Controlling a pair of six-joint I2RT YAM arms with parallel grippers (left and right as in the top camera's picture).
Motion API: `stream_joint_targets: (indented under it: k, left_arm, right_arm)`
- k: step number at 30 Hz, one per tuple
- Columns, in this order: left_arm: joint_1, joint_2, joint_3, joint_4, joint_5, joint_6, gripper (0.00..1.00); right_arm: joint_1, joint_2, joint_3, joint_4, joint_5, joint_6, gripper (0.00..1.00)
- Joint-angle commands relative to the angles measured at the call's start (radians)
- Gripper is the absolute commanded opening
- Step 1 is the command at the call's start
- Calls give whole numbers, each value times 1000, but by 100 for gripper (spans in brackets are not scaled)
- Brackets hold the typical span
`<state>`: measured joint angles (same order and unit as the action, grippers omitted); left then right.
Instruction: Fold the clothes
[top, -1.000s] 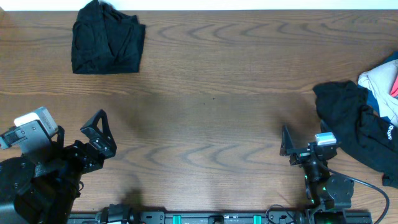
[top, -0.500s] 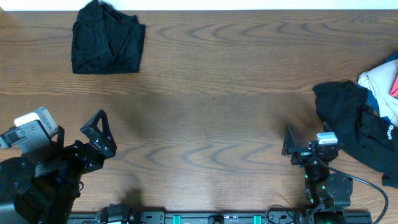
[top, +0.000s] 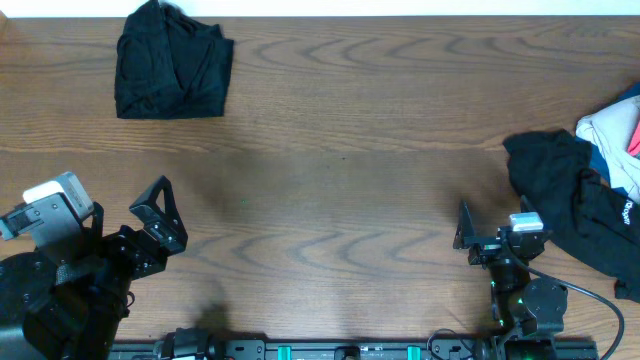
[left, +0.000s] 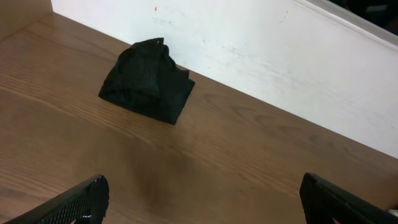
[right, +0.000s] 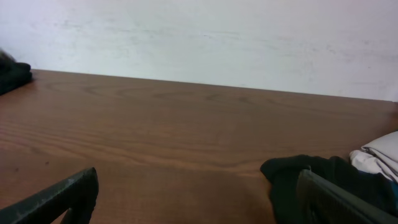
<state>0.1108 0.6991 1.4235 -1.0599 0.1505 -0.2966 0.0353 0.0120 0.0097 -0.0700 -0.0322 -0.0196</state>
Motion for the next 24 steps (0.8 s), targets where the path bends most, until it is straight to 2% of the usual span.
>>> stream_joint_targets:
  k: [1,10,16,18,24]
  left_arm:
    - [-1,5,1,-2,2,-13,98]
    - [-13,6,-13,-32,2,-13,98]
    - [-87,-26,-159,-19,2,-13,98]
    - [-91,-60,-242,31,3,-13,98]
    - [-91,-227,-597,349,21,-13,98]
  right_arm:
    - [8,-6,-4,-2,10,-15,99]
    - [8,-6,-4,-2,9,-15,99]
    - [8,-6,-4,-2,10,-15,99]
    - [8,-6,-4,-2,10,-15,99]
    - [8,-6,-4,-2,9,-15,99]
